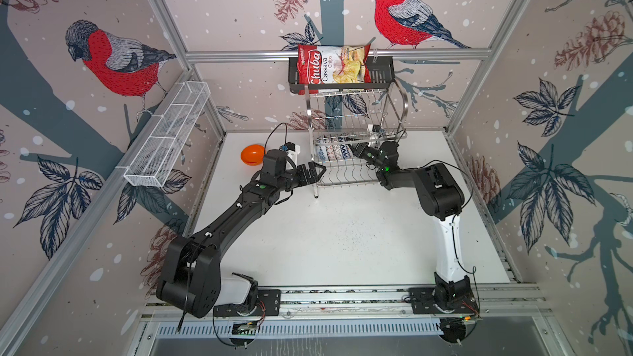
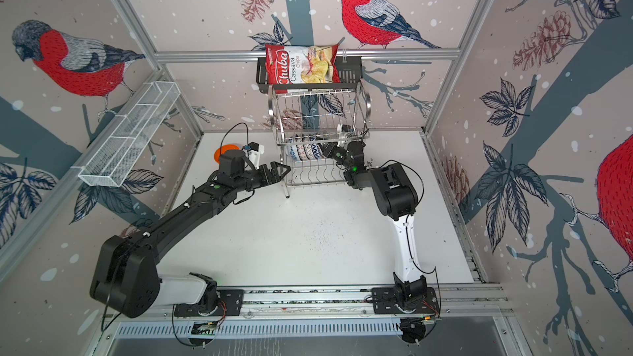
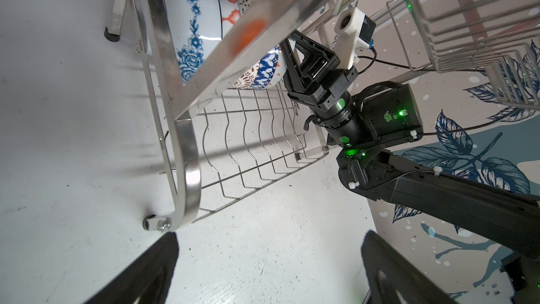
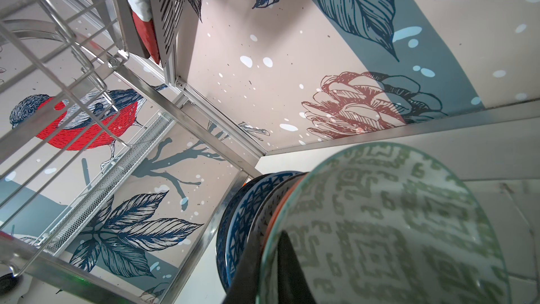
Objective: Load the bowls into the dish rack
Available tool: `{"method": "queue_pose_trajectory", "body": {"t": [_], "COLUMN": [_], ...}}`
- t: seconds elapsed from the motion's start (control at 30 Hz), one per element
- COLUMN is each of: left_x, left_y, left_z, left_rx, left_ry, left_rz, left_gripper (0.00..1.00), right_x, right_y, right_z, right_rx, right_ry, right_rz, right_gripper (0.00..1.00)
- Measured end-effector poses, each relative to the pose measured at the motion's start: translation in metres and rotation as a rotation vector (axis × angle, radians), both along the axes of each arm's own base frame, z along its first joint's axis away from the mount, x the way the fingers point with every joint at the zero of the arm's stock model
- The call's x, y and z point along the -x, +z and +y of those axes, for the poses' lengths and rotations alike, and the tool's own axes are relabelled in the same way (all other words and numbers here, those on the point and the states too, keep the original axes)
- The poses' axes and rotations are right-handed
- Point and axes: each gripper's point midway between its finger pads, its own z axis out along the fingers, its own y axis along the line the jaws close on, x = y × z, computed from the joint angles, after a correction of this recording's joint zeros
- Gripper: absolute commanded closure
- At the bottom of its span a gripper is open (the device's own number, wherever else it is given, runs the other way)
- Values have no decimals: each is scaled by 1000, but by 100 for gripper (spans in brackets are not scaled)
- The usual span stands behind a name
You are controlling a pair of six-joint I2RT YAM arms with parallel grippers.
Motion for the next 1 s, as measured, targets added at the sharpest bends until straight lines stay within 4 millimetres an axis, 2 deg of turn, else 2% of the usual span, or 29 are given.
{"method": "queue_pose_trajectory", "body": {"t": [0.73, 1.0], "left_x": [0, 0], "left_y": [0, 0], "left_z": [0, 0], "left_rx": [0, 0], "left_ry": [0, 0], "left_rz": [0, 0], "left_gripper": [2, 2], "right_x": [2, 0], "right_y": [0, 0], "right_z": [-1, -1], "right_rx": [-44, -52], "right_ry": [26, 20], "right_rz": [24, 43], "right_gripper": [85, 93]}}
